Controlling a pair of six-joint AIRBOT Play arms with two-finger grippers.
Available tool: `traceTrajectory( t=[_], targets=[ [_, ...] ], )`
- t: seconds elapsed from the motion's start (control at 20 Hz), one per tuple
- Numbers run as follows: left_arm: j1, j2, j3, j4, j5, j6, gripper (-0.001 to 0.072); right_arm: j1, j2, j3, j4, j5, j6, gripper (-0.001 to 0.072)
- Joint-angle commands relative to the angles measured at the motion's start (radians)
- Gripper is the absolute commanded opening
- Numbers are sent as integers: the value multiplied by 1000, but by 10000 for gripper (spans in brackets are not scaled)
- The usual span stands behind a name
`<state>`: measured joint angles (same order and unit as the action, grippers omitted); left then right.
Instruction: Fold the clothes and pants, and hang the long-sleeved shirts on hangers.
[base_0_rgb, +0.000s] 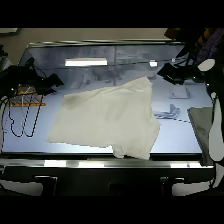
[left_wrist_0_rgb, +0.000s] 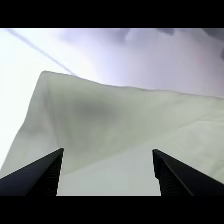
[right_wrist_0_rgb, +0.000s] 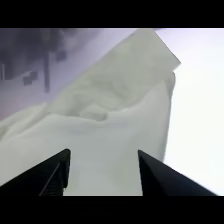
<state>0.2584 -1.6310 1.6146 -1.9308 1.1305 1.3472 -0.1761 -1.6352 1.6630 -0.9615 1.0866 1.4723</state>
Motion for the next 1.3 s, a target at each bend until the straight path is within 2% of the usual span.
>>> traceTrajectory(
  t=[0.0,0.05,0.1,0.25,0.35,0.5,0.75,1.05,1.25],
  targets=[
    [98,94,24,85,243,108,634,-128,84,-62,-1,295,-120,486],
    [123,118,19,126,298,112,634,-151,112,-129,-1,336,-133,485],
    [171,152,-7,108,314,78,634,-169,151,-224,-1,340,-141,484],
    [278,264,-139,75,309,78,634,-172,289,-578,-13,275,-136,483],
    [330,341,-262,50,293,78,634,-172,367,-797,23,243,-87,479],
    [346,427,-435,49,278,82,634,-172,454,-1014,48,214,-99,479],
    [332,492,-621,46,251,166,610,-172,517,-1168,41,209,-124,478],
    [332,499,-698,45,242,165,610,-164,517,-1196,83,193,-133,477],
    [332,499,-700,45,225,165,610,5,517,-1201,67,136,-84,477]
  ],
)
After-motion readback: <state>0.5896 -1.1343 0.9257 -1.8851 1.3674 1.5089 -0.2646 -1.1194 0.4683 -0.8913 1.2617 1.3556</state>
